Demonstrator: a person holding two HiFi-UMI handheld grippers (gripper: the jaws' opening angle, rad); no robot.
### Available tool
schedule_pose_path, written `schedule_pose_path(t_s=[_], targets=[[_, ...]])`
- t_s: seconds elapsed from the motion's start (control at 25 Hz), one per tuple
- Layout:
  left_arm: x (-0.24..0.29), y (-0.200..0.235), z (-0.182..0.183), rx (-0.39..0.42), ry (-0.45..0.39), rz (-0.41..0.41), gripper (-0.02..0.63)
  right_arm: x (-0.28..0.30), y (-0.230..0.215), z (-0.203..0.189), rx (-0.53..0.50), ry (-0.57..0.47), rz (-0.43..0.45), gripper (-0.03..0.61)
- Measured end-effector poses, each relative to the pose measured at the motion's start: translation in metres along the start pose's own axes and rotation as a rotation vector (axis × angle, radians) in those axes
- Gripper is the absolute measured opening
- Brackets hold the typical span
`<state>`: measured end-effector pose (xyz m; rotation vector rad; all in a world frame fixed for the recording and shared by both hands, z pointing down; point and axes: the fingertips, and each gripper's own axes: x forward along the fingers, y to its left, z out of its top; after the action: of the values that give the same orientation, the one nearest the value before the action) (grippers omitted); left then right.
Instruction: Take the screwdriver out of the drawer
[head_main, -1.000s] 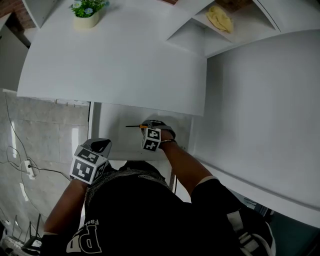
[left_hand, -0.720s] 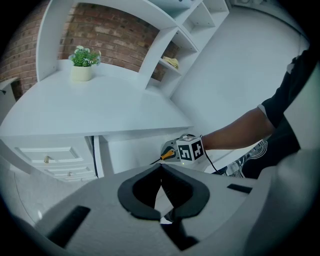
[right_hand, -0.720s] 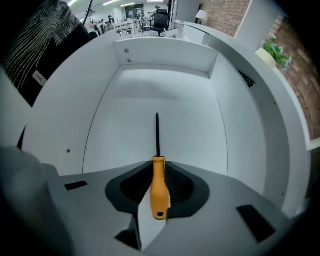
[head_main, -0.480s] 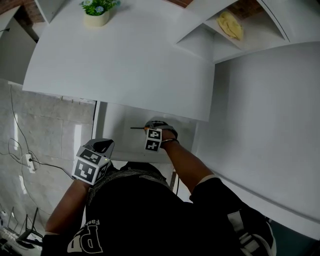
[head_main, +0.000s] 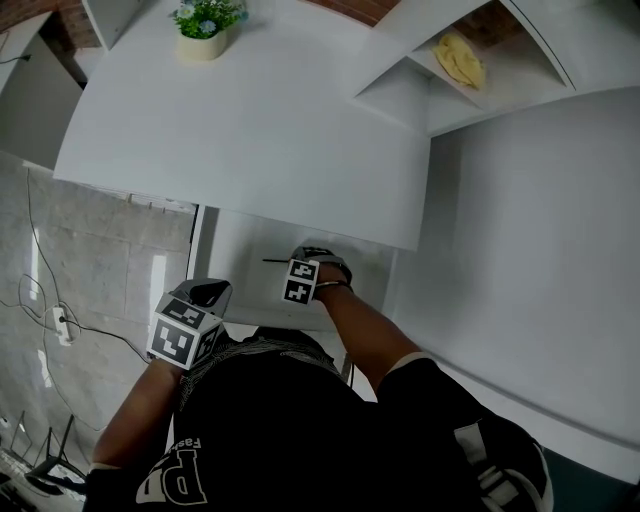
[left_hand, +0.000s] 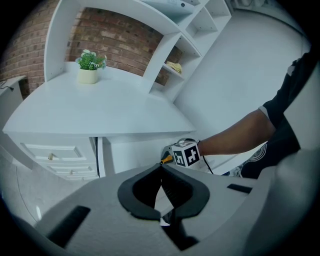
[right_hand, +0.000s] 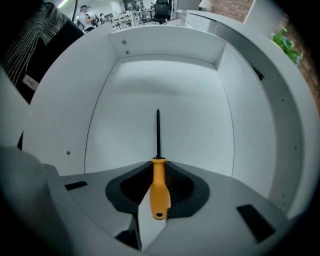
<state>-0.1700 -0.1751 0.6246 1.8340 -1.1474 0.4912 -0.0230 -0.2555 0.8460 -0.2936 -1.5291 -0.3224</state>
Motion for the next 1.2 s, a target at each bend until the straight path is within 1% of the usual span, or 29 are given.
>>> schedule_pose_path(t_s=[0.12,0.32,0.48,0.68,0.92,1.08,1.2], targets=[[-0.005,0.001,0.001,-0.002,-0.012,0.015,0.015,0.0,0.0,0.0,-0.001,0.002,0.0,0.063],[-0.013,-0.002,-0.001,-0.011,-0.03,0.036,0.015,-0.002,-0.001,-0.001,0.059,-0.017,-0.007,0.066],[-0.019,-0.009,0.003,-0.019,-0.054,0.034,0.015,-0.007,-0.001,0.0,0.097,-0.027,-0.026,0.071],[-0.023,-0.016,0.01,-0.003,-0.08,0.048,0.015,-0.023,0.006,0.005,0.155,-0.103,-0.053,0.071],[-0.023,-0.025,0.017,0.001,-0.103,0.054,0.015,-0.048,0.008,0.006,0.317,-0.222,-0.077,0.071],[-0.021,-0.032,0.023,0.024,-0.11,0.051,0.015,-0.065,0.007,0.0,0.456,-0.306,-0.087,0.071],[-0.017,-0.038,0.027,0.04,-0.115,0.044,0.015,-0.087,0.002,-0.001,0.579,-0.408,-0.092,0.071]])
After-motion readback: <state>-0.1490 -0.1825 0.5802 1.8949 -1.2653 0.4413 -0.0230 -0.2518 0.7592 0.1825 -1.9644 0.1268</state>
